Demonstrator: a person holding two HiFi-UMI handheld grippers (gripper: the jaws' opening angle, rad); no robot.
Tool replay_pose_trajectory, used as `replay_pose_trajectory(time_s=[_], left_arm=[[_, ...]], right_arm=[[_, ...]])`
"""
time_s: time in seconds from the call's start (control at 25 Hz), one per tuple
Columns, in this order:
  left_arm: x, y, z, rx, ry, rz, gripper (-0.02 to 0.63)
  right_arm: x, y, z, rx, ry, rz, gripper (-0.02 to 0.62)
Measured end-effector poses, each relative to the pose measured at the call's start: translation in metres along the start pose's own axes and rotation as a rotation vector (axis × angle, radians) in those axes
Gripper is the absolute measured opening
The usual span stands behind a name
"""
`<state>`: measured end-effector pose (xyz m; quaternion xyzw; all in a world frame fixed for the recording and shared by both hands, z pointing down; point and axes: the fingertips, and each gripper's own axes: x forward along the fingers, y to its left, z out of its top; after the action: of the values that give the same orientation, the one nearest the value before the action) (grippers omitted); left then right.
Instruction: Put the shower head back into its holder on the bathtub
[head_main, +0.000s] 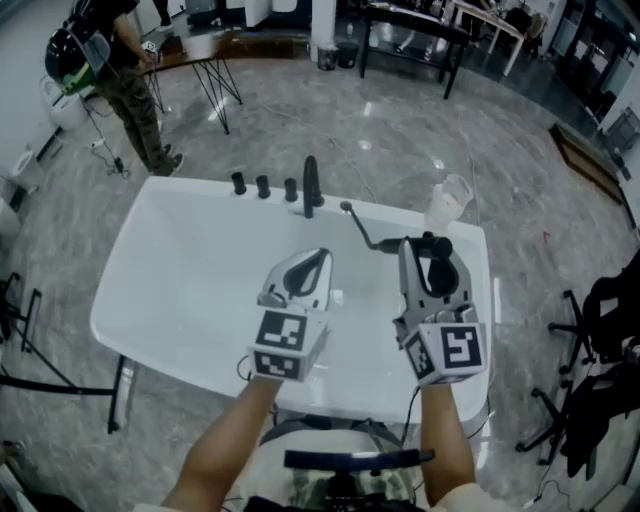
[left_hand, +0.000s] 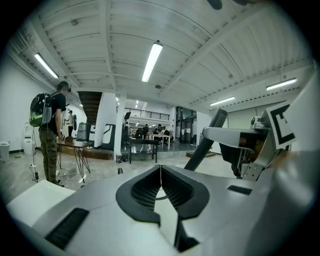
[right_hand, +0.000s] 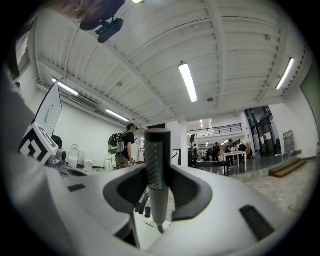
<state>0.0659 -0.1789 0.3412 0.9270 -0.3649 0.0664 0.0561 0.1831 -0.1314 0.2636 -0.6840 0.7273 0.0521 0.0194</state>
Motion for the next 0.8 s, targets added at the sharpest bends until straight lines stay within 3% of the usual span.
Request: replay_pose_trajectory(time_s=[0.8], left_arm=[[0.018, 0.041, -0.009, -0.029, 0.032, 0.04, 0.017]], right_arm=[[0.091, -0.015, 0.057, -0.102, -0.13, 0.055, 0.14]])
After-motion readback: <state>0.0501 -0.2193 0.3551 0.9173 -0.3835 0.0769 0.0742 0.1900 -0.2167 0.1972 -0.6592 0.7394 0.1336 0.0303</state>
